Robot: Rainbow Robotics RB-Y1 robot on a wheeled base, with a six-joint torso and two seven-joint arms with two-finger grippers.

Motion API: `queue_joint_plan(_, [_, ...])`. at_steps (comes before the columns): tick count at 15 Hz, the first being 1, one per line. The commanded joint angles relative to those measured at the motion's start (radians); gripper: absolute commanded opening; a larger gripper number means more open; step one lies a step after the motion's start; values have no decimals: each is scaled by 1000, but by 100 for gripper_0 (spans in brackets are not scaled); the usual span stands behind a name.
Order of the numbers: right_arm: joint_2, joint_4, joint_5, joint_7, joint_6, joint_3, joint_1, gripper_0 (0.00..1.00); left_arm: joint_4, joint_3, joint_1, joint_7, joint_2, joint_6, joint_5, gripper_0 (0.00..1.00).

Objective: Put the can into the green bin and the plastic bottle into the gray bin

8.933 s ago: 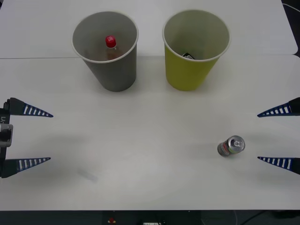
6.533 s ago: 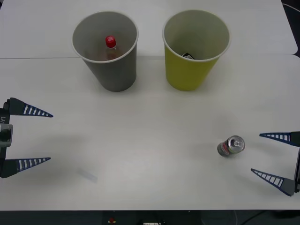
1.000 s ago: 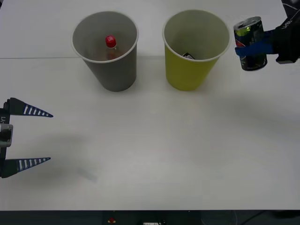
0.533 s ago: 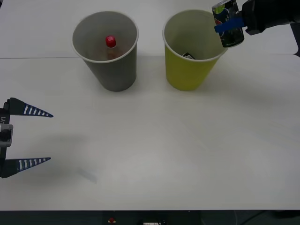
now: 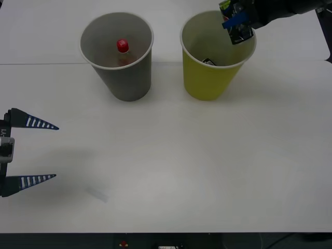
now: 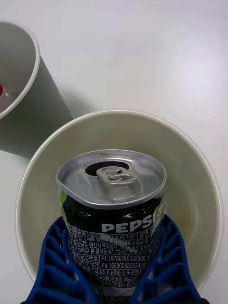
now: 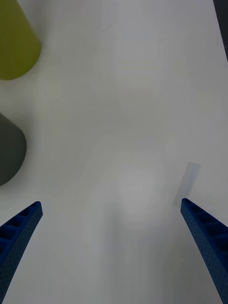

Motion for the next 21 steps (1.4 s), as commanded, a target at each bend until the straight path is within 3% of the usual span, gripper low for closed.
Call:
queue_joint_plan(1, [8,6,11,14,-1,0,-3,0,0,0,0,0,0,0,0,100])
queue_joint_plan(2, [10,3,11,20,-1,0,-4,1,0,0,0,0,0,0,0,100])
queue_joint_plan(3, [10,3,11,29,-1,0,-6,9,0,0,0,0,0,0,0,100])
queue_joint_plan(4, [10,3,2,43,-1,0,-6,32,0,0,0,0,0,0,0,100])
queue_joint_plan(6, [10,3,-24,55,0,0,-6,92,0,0,0,0,0,0,0,100])
queue_joint_plan(7, [7,3,-37,66,0,0,-6,100,0,0,0,0,0,0,0,100])
queue_joint_plan(11, [-18,4,-92,111,2,0,-6,100,0,0,0,0,0,0,0,100])
queue_joint_plan(15, [-72,-13,-198,160,-3,-32,22,100,0,0,0,0,0,0,0,100])
queue_joint_plan(21, [-144,-224,-218,209,-144,-344,269,100,0,0,0,0,0,0,0,100])
